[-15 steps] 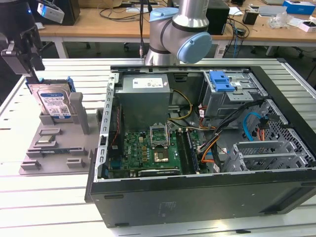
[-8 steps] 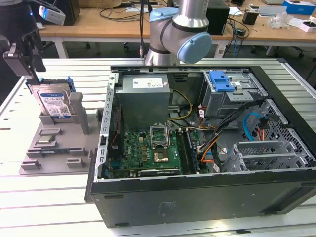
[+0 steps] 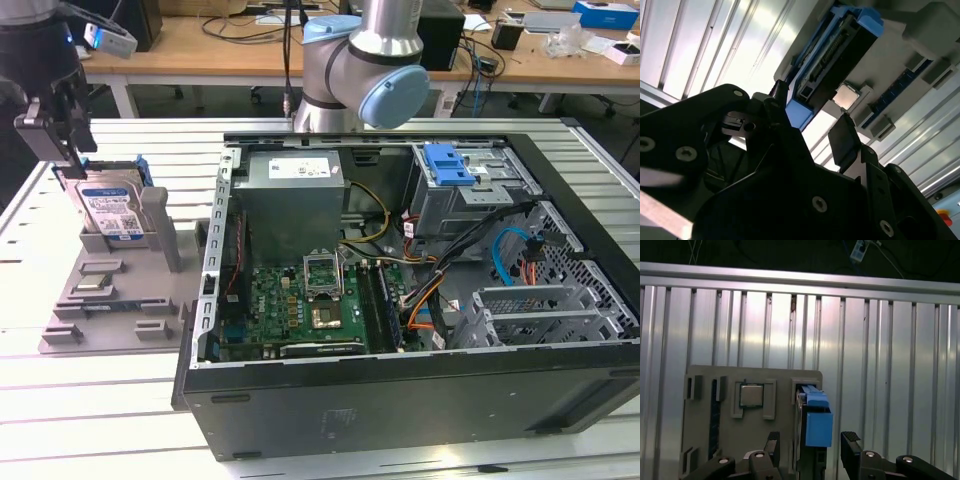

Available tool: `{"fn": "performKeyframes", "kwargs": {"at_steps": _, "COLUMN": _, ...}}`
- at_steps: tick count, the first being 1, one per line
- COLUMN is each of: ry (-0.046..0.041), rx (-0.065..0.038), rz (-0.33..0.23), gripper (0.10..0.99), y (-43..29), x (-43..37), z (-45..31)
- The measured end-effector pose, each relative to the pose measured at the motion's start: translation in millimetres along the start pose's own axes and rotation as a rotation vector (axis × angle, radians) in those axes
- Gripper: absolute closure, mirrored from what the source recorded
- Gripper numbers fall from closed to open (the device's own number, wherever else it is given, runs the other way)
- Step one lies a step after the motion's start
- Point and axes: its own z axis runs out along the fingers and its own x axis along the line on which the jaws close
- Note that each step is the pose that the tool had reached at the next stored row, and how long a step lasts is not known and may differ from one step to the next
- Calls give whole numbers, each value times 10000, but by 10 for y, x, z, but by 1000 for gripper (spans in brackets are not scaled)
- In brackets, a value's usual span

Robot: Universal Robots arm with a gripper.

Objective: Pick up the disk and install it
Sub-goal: 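Pick up the disk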

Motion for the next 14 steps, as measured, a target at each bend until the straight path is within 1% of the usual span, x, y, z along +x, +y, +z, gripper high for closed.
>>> {"fn": "performKeyframes", "kwargs": {"at_steps": 1, "ry": 1, "rx": -1, "rz": -1, "gripper": 486, "y": -2, "x": 1, "z": 16}}
{"fn": "performKeyframes", "kwargs": {"at_steps": 3, "ry": 2, "rx": -1, "rz": 0, "gripper": 486, "y": -9, "x": 2, "z": 75}}
{"fn": "performKeyframes", "kwargs": {"at_steps": 7, "ry": 2, "rx": -1, "rz": -2, "gripper": 486, "y": -12, "x": -2, "z": 132}}
{"fn": "performKeyframes", "kwargs": {"at_steps": 8, "ry": 3, "rx": -1, "rz": -4, "gripper": 486, "y": -14, "x": -7, "z": 168}}
{"fn": "performKeyframes", "kwargs": {"at_steps": 9, "ry": 3, "rx": -3, "rz": -5, "gripper": 486, "y": -17, "x": -21, "z": 224}}
{"fn": "performKeyframes", "kwargs": {"at_steps": 10, "ry": 3, "rx": -1, "rz": -5, "gripper": 486, "y": -20, "x": -44, "z": 260}}
{"fn": "performKeyframes", "kwargs": {"at_steps": 12, "ry": 2, "rx": -1, "rz": -5, "gripper": 486, "y": -25, "x": -108, "z": 310}}
{"fn": "performKeyframes", "kwargs": {"at_steps": 14, "ry": 9, "rx": -1, "rz": -5, "gripper": 486, "y": -28, "x": -117, "z": 347}}
